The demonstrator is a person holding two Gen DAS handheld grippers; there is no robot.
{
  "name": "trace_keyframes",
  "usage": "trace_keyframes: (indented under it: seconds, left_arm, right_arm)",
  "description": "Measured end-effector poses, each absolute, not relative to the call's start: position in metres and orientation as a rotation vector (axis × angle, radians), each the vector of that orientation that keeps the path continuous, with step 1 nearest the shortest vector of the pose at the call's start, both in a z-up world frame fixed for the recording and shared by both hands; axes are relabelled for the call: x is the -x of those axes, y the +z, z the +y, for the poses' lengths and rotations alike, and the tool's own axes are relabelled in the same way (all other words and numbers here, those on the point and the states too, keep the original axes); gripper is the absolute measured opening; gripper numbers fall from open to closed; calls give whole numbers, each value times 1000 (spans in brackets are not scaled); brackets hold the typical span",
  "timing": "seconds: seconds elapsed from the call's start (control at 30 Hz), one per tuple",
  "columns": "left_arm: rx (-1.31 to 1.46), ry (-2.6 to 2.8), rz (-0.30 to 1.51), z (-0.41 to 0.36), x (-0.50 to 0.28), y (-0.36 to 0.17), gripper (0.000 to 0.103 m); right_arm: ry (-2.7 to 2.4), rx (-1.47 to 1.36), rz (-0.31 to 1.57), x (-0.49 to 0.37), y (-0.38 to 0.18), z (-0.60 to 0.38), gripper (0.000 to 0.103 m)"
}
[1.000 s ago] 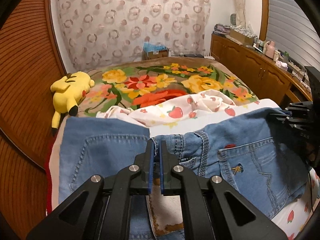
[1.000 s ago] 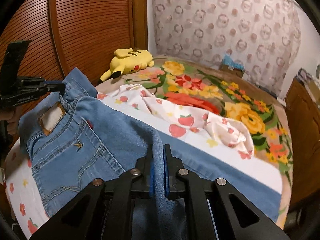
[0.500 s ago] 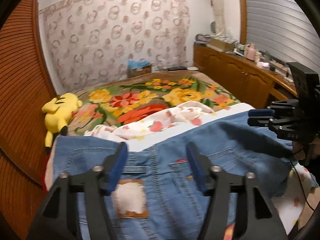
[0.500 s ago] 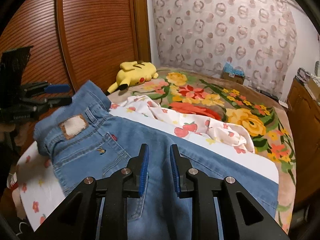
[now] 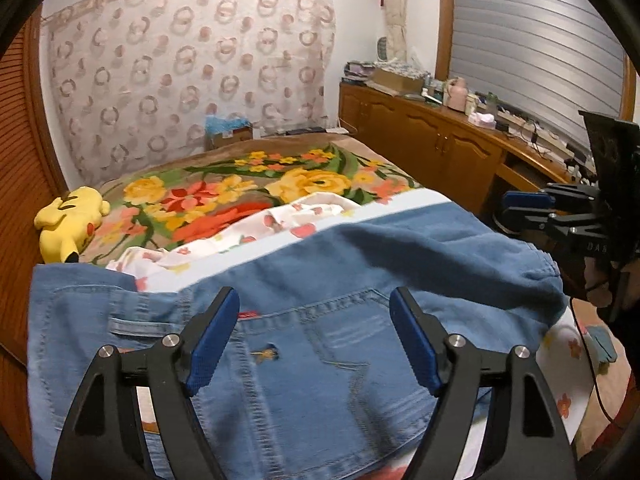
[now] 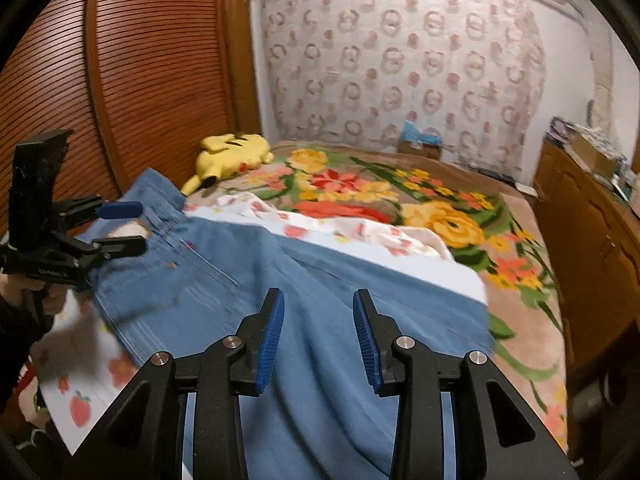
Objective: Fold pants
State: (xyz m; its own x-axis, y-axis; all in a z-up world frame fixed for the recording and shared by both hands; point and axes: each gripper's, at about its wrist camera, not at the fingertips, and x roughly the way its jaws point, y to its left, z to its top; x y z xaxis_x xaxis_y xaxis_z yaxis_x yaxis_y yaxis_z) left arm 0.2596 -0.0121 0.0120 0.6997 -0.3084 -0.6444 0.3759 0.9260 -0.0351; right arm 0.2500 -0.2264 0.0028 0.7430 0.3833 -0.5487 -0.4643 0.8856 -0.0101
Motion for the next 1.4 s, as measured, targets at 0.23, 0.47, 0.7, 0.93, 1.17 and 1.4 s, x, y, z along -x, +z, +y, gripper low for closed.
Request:
trace_keyframes:
  seconds: [0.23,0.47,0.7,0.93,1.17,1.4]
  left_arm:
    - [-110,-399,735,-32,-257,-2,78]
    - [-120,-417,775,-45,-252,-20,78]
    - [-138,-432,821,-58,-247,-38,78]
    - [-143,-447,838,-66,-242,-43,78]
    - [-149,-449,839,-69,-237,-44,78]
    - [-142,-452,846,-68,-239,-45,78]
  right_arm:
    - [339,110,615,-246,-22,-271,40]
    - [293,68,702,-250,-44,-285,42]
    - [253,35,756,-250,-33,-295,43]
    - [253,70,772,-223,-23,-284,45]
    - [265,86,776,-228,-25,-284,45]
    - [304,118,752,-234,-28,-277,45]
